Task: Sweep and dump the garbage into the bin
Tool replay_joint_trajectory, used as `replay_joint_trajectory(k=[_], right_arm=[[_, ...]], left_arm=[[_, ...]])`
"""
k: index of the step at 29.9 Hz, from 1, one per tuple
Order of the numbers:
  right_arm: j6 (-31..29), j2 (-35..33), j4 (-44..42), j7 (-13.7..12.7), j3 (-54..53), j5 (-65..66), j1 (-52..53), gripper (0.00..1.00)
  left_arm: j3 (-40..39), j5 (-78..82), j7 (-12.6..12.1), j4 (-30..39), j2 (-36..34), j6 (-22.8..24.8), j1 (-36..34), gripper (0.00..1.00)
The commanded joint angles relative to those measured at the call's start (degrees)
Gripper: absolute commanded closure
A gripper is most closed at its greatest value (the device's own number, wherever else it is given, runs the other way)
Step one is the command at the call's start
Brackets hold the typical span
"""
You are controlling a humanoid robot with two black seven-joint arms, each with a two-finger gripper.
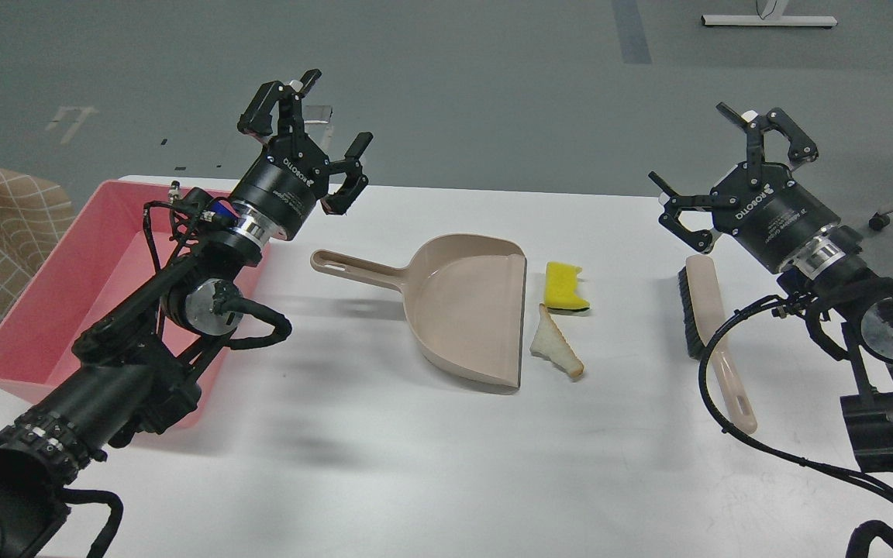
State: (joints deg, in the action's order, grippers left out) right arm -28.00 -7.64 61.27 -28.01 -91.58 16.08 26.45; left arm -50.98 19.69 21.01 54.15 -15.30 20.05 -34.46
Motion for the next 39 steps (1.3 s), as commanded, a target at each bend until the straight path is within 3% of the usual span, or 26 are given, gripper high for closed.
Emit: replay_joint_trajectory(k=[1, 21, 39], right_arm=[[0.00, -0.10, -0.19, 0.01, 0.00, 0.01, 0.09, 0.00], [0.00, -0.10, -0.19, 0.01, 0.09, 0.01, 0.18, 0.00], [0.00, -0.01, -0.10, 0.01, 0.09, 0.01, 0.09, 0.00]], left_arm=[[0.01, 0.00, 0.08, -0.01, 0.00, -0.10, -0.08, 0.02], [-0.17, 0.00, -0.53, -0.01, -0.17, -0.62, -0.17, 0.02], [-0.08, 0.09, 0.34, 0.07, -0.43, -0.54, -0.17, 0.02]])
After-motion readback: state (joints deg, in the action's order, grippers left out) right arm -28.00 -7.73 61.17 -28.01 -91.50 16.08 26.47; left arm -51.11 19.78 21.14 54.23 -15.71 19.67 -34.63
